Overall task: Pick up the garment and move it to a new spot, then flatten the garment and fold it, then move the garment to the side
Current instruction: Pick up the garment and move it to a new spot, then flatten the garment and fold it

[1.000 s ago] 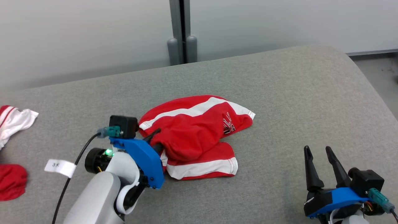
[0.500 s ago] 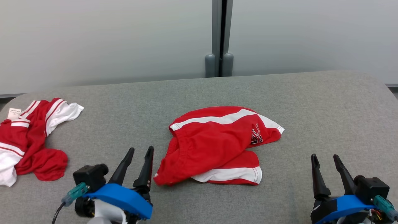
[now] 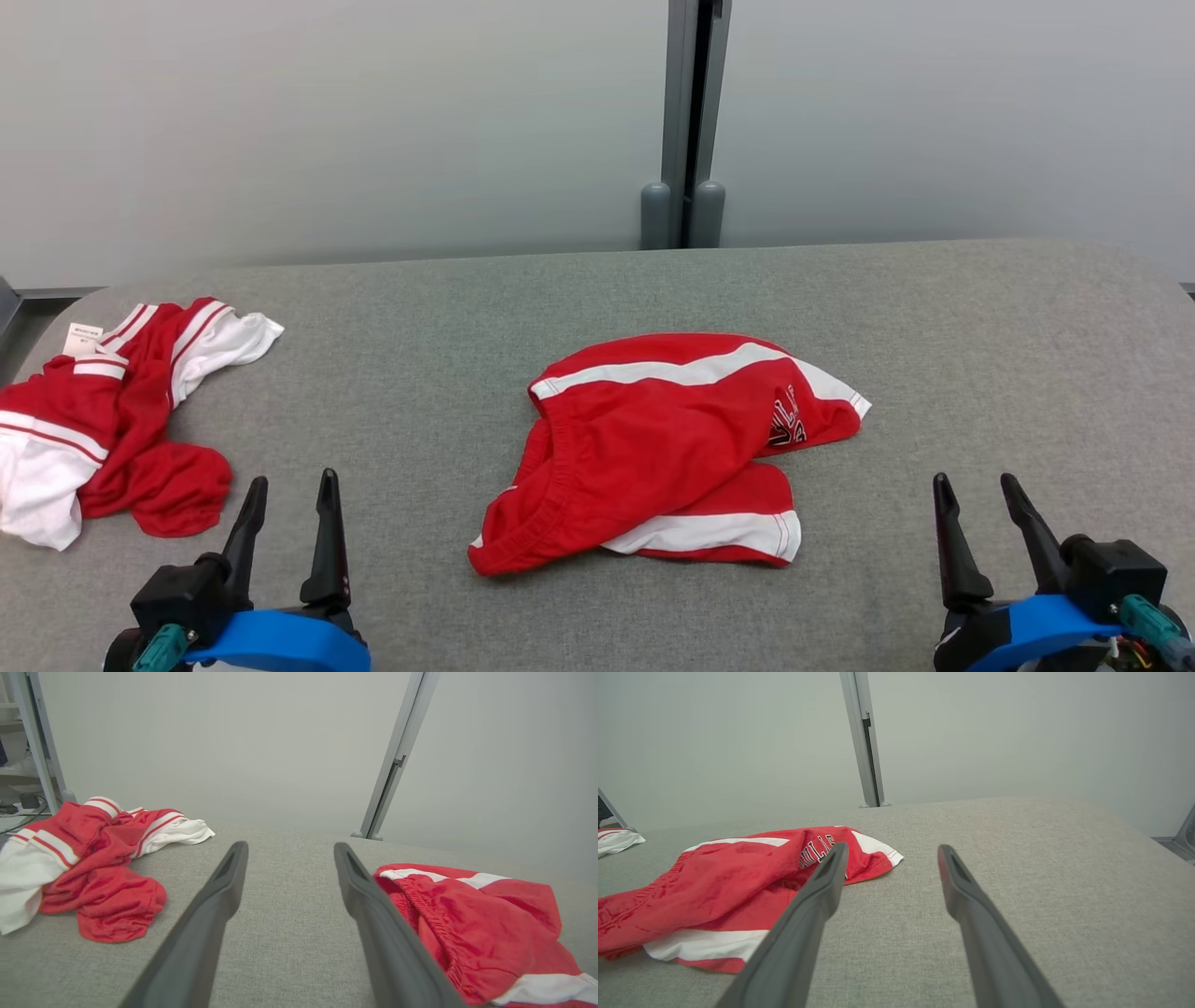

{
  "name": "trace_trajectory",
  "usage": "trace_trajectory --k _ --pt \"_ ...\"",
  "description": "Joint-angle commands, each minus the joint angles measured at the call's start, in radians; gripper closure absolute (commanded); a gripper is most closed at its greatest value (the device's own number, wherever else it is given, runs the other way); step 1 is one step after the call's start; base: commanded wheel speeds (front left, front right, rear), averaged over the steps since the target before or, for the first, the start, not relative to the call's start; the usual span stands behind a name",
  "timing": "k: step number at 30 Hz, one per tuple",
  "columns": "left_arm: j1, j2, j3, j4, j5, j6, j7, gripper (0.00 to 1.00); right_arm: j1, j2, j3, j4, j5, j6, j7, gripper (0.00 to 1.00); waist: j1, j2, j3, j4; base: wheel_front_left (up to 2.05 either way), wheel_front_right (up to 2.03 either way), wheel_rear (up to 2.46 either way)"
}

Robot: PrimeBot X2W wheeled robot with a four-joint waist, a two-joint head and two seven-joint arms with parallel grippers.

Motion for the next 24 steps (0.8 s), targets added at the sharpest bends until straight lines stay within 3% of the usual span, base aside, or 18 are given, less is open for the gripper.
trace_trajectory --k 1,11,24 --pt "0.013 0.004 0.011 -0.005 0.020 0.007 -0.006 0.00 0.018 -0.005 0.002 -0.007 -0.009 0.000 0.006 0.00 0.0000 0.0000 -0.002 0.000 0.00 0.00 0.00" --pt "0.033 -0.007 0.051 0.029 0.104 -0.028 -0.006 0.00 0.031 -0.005 0.021 -0.021 0.003 0.000 0.015 0.00 0.0000 0.0000 -0.006 -0.004 0.00 0.00 0.00" --pt "0.012 -0.031 0.063 0.065 0.127 -0.052 -0.006 0.00 0.025 -0.005 0.026 -0.007 0.018 0.000 0.006 0.00 0.0000 0.0000 -0.004 -0.009 0.00 0.00 0.00"
